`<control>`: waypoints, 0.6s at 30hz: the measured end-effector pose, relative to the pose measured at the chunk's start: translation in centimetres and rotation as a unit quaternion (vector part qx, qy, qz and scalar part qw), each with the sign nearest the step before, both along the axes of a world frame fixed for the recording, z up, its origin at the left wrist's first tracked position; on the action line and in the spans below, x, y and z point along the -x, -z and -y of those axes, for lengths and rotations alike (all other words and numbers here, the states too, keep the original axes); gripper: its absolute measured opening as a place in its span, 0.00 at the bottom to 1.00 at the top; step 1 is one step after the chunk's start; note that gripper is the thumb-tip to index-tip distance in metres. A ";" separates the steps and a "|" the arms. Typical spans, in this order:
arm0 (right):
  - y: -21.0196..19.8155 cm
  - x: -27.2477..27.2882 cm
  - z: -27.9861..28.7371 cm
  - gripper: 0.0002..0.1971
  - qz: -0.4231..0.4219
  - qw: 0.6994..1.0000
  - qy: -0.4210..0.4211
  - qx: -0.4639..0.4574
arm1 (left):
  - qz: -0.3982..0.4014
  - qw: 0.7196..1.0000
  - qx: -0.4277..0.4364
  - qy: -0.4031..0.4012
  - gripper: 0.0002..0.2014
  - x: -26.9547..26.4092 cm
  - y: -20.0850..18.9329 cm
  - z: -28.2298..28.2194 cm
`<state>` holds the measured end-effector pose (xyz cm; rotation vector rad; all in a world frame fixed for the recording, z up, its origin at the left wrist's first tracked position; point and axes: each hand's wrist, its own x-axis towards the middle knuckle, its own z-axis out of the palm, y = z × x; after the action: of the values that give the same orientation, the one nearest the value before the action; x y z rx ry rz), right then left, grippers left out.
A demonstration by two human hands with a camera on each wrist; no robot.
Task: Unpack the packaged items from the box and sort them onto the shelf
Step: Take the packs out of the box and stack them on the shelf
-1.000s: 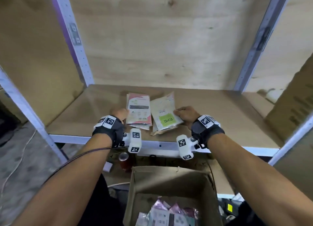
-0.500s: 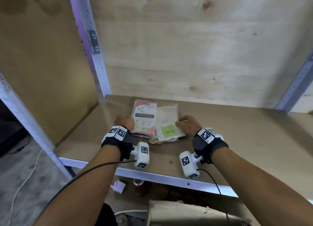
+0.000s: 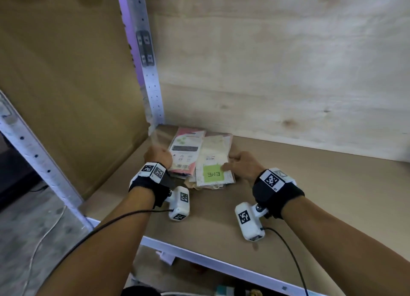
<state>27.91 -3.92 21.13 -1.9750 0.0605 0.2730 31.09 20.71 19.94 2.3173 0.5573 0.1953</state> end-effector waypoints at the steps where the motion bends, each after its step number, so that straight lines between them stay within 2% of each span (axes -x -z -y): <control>1: 0.0 -0.2 -0.4 0.17 0.004 1.000 -0.001 0.003 | 0.001 1.000 -0.005 0.000 0.18 -0.1 0.0 -0.3; 5: 0.5 -1.3 -1.9 0.14 0.013 0.999 -0.008 0.042 | 0.013 1.000 0.009 -0.004 0.15 -1.0 -0.4 -1.6; 8: 0.7 -1.6 -2.8 0.06 -0.002 0.997 -0.024 0.067 | 0.015 0.999 0.036 0.002 0.14 -1.0 -0.9 -2.3; 11: -0.1 -0.9 -3.1 0.06 -0.011 0.996 -0.036 0.085 | 0.002 0.998 0.057 0.031 0.16 -0.5 -1.4 -2.5; 14: -1.5 1.0 -3.0 0.15 -0.032 0.994 -0.059 0.084 | -0.008 0.995 0.066 0.071 0.18 1.2 -2.4 -2.2; 18: -3.2 5.4 -2.3 0.21 -0.065 0.993 -0.066 0.074 | 0.004 0.995 0.024 0.098 0.21 4.7 -3.9 -1.6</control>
<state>22.52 -1.64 24.34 -2.1105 0.0345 0.4966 26.34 22.27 23.84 2.3058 0.3236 0.0952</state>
